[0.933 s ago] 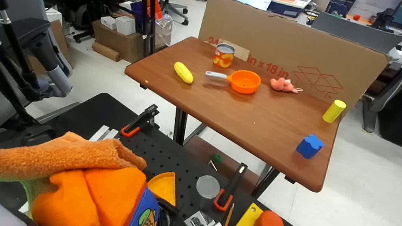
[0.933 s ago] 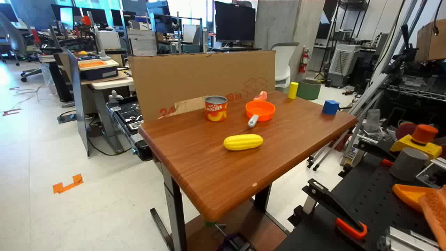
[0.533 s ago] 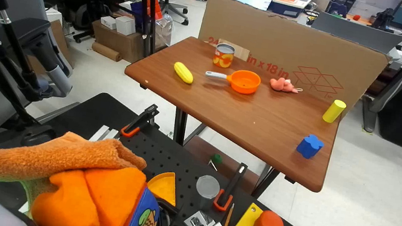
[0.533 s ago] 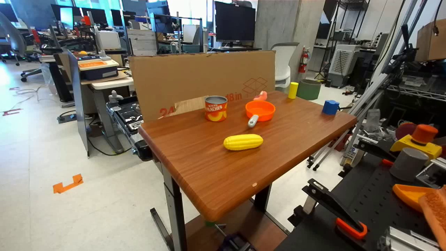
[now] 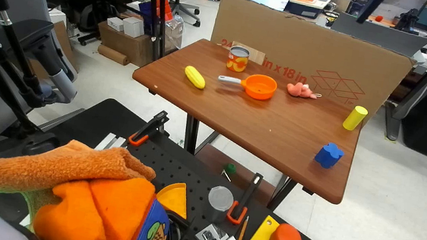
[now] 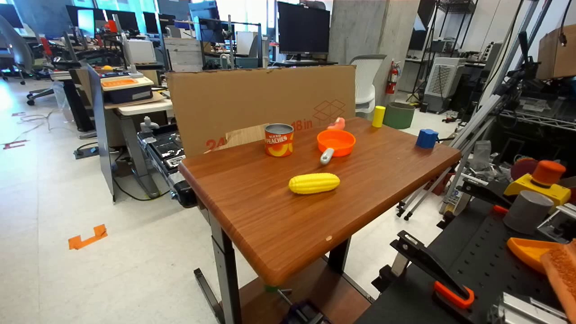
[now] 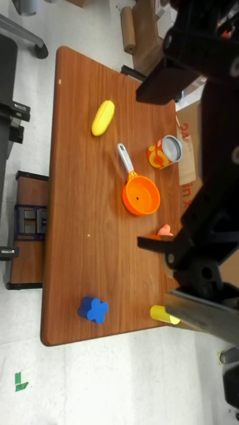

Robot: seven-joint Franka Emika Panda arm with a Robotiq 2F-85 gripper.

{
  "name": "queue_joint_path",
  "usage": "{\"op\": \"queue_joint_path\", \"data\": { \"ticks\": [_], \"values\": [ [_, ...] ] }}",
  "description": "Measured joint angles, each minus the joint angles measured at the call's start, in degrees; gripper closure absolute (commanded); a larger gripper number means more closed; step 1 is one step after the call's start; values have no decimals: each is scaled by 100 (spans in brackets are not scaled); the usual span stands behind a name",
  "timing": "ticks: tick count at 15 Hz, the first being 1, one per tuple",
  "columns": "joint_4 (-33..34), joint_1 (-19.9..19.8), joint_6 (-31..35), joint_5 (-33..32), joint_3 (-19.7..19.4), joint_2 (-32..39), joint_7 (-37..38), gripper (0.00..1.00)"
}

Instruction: Move the blue block to the left

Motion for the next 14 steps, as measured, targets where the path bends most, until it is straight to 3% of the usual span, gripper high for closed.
{"op": "queue_joint_path", "data": {
  "ticks": [4,9,12,14],
  "values": [
    [513,302,816,23,-308,1520,383,0],
    [1619,582,851,782,-658,3357,571,0],
    [2372,20,850,1401,-180,4500,601,0],
    [2920,-418,841,1483,174,5236,794,0]
  ]
}}
